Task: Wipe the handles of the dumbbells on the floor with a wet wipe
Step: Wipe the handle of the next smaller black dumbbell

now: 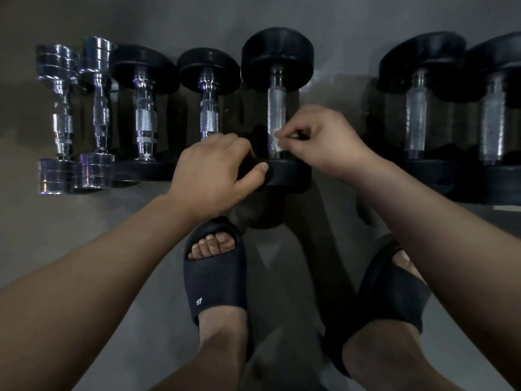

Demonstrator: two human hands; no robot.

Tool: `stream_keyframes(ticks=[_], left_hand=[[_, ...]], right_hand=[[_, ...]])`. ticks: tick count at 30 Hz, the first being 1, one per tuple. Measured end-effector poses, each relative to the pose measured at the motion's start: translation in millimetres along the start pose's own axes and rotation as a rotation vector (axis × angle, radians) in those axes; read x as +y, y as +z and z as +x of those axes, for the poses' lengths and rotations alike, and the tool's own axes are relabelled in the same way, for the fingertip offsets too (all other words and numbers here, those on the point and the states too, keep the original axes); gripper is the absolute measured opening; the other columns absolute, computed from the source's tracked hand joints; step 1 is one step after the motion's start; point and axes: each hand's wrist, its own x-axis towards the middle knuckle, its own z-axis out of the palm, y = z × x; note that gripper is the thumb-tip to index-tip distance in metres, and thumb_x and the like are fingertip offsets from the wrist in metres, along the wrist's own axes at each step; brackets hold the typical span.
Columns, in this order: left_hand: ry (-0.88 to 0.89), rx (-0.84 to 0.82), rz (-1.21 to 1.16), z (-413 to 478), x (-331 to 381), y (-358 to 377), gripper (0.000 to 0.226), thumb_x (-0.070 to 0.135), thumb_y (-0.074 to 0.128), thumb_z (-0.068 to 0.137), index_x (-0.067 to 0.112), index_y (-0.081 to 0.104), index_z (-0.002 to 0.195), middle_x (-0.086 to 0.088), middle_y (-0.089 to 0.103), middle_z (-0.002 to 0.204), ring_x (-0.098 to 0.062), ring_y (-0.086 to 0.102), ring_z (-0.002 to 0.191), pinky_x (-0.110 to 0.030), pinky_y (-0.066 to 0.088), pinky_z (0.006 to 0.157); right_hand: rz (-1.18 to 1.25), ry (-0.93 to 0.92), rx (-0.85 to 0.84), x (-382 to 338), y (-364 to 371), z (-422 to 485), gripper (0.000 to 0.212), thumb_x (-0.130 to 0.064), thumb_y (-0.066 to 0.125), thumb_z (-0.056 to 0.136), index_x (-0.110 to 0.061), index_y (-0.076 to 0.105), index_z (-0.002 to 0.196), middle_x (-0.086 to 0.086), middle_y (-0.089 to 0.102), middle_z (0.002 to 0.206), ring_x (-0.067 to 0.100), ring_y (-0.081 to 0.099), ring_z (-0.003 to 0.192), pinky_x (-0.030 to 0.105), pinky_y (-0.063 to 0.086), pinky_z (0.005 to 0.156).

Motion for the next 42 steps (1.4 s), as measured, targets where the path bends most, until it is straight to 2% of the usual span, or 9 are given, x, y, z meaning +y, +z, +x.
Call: stream_keyframes(ticks=[8,12,15,18,23,28,34,39,42], left_hand=[[-0.005,-0.017,-0.016,-0.9,1.0,-3.1,0.053,0.064,0.035,0.091,0.019,0.063,0.097,0.002,0.063,0.094,-0.023,0.058,0.093,-0.040,0.048,0.071],[0.030,-0.060,0.003,-0.9,-2.2,-4.6,0.058,0.069,0.036,0.088,0.020,0.062,0.103,0.002,0.063,0.099,-0.022,0.057,0.098,-0.035,0.045,0.072],[0.062,-0.091,-0.019,-0.4,-3.9,-7.5,0.058,0.071,0.038,0.087,0.021,0.061,0.105,0.003,0.061,0.100,-0.020,0.057,0.098,-0.035,0.045,0.074],[0.113,-0.130,-0.056,-0.1,-8.8,-10.4,0.059,0.070,0.039,0.090,0.020,0.062,0.110,0.001,0.060,0.100,-0.022,0.056,0.099,-0.039,0.046,0.083],[0.125,-0.105,0.012,-2.8,-6.3,-6.0,0.065,0.068,0.033,0.093,0.015,0.064,0.114,-0.004,0.062,0.102,-0.028,0.055,0.100,-0.043,0.044,0.089],[0.082,-0.058,0.038,-2.2,11.7,-0.5,0.068,0.070,0.033,0.093,0.013,0.066,0.109,-0.005,0.061,0.099,-0.028,0.054,0.097,-0.042,0.042,0.088],[0.095,-0.047,-0.085,-0.3,29.9,0.4,0.066,0.067,0.042,0.092,0.011,0.064,0.121,-0.008,0.058,0.109,-0.029,0.056,0.101,-0.043,0.049,0.089],[0.144,-0.052,-0.143,-3.5,25.8,-0.7,0.059,0.055,0.051,0.094,0.009,0.060,0.131,-0.008,0.057,0.119,-0.026,0.053,0.110,-0.034,0.043,0.096],[0.134,-0.053,-0.149,-5.1,23.0,-0.5,0.059,0.052,0.052,0.093,0.008,0.060,0.131,-0.009,0.057,0.118,-0.027,0.054,0.109,-0.032,0.042,0.094]], right_hand=[[0.057,0.093,0.028,-3.8,-7.1,11.7,0.010,-0.023,0.077,0.086,-0.015,0.072,0.090,-0.015,0.062,0.074,-0.011,0.054,0.063,0.006,0.039,0.061],[-0.012,0.057,-0.179,-4.5,-11.6,0.0,0.003,-0.017,0.080,0.084,-0.016,0.077,0.085,-0.015,0.066,0.077,-0.009,0.058,0.066,0.007,0.042,0.064],[0.024,0.047,-0.118,-4.6,-13.6,9.0,0.005,-0.018,0.081,0.082,-0.018,0.078,0.085,-0.011,0.067,0.084,-0.002,0.061,0.073,0.015,0.047,0.070],[0.054,0.074,-0.043,-4.8,-11.4,14.0,0.007,-0.021,0.081,0.083,-0.018,0.077,0.087,-0.009,0.069,0.087,-0.002,0.060,0.073,0.015,0.046,0.070],[0.004,0.052,-0.212,-4.6,-14.9,1.1,0.007,-0.016,0.082,0.082,-0.022,0.079,0.082,-0.014,0.066,0.081,-0.006,0.062,0.072,0.010,0.046,0.069],[0.095,0.104,-0.017,0.8,-14.7,6.7,0.008,-0.019,0.082,0.081,-0.019,0.079,0.089,-0.008,0.071,0.089,0.001,0.065,0.080,0.016,0.049,0.075],[0.138,0.166,-0.117,3.6,-24.1,-5.2,0.010,-0.016,0.085,0.079,-0.022,0.080,0.085,-0.008,0.074,0.086,0.002,0.069,0.079,0.015,0.052,0.074],[0.209,0.171,0.073,4.1,-17.6,3.1,0.010,-0.019,0.082,0.081,-0.023,0.080,0.090,-0.016,0.072,0.076,-0.008,0.063,0.071,0.011,0.047,0.072],[0.177,0.171,0.021,6.5,-13.5,-6.9,0.012,-0.018,0.082,0.079,-0.029,0.079,0.084,-0.013,0.072,0.083,-0.003,0.067,0.079,0.017,0.051,0.077]])
